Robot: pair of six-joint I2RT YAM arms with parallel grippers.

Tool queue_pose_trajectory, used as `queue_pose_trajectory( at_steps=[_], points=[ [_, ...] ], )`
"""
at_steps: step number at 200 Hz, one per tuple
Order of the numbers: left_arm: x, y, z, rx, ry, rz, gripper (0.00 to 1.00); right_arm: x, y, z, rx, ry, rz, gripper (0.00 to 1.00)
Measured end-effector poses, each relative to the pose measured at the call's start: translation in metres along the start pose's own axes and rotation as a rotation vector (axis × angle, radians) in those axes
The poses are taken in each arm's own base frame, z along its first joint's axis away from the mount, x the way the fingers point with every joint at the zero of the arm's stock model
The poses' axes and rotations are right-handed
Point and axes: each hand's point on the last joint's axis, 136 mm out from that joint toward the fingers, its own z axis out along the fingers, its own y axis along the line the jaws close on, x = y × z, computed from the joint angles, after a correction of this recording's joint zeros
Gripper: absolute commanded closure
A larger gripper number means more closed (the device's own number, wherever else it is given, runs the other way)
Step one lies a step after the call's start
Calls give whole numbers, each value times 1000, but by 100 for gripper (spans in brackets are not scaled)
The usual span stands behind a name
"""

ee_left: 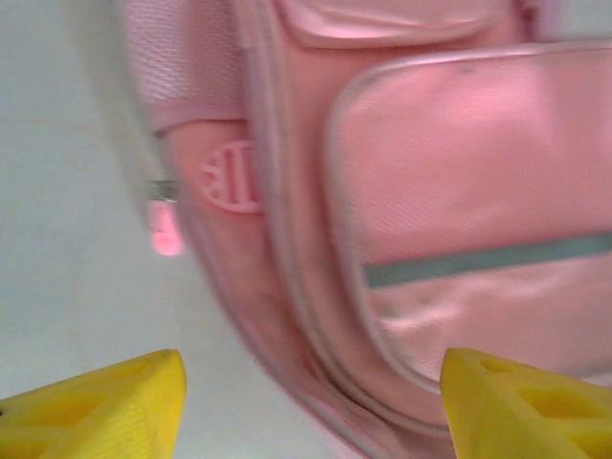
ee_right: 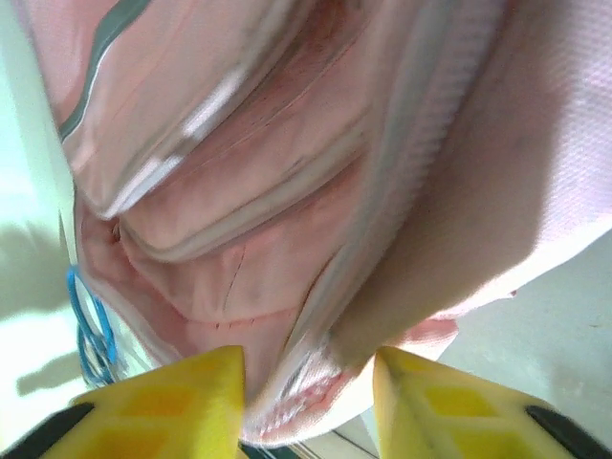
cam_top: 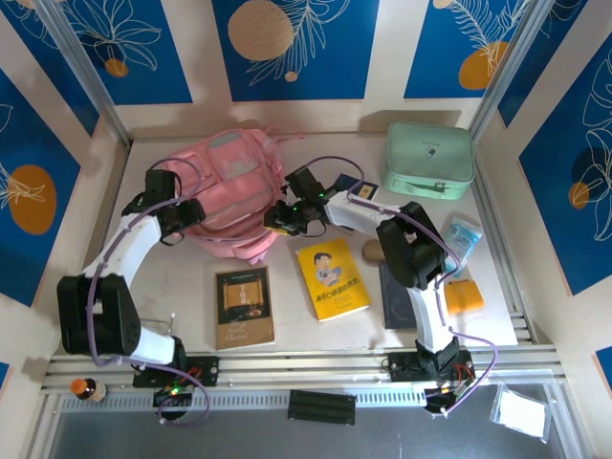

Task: Pack the student bag
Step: Unzip the student bag at the center of the table, then pick up the book at the center of the table.

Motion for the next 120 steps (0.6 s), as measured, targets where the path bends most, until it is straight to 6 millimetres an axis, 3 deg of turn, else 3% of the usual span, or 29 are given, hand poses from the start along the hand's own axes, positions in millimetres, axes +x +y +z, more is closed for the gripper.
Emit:
queue_pose_trajectory(
  at_steps=[22,49,64,87,120],
  points=[
    [15,-30,-10,177,17,8,24,9,-5,-37,13,-45,-42,39],
    [38,-65,-22,340,51,19,11,-1,-10,-90,52,-164,-80,39],
    [51,-83,-29,419,58,27,6,-1,-27,-109,102,-216,-74,40],
    [78,-117,-37,511,99,84,0,17,-69,-116,207,-207,-19,42],
    [127,-167,-38,589,203,179,0,52,-121,-108,316,-114,96,46]
  ],
)
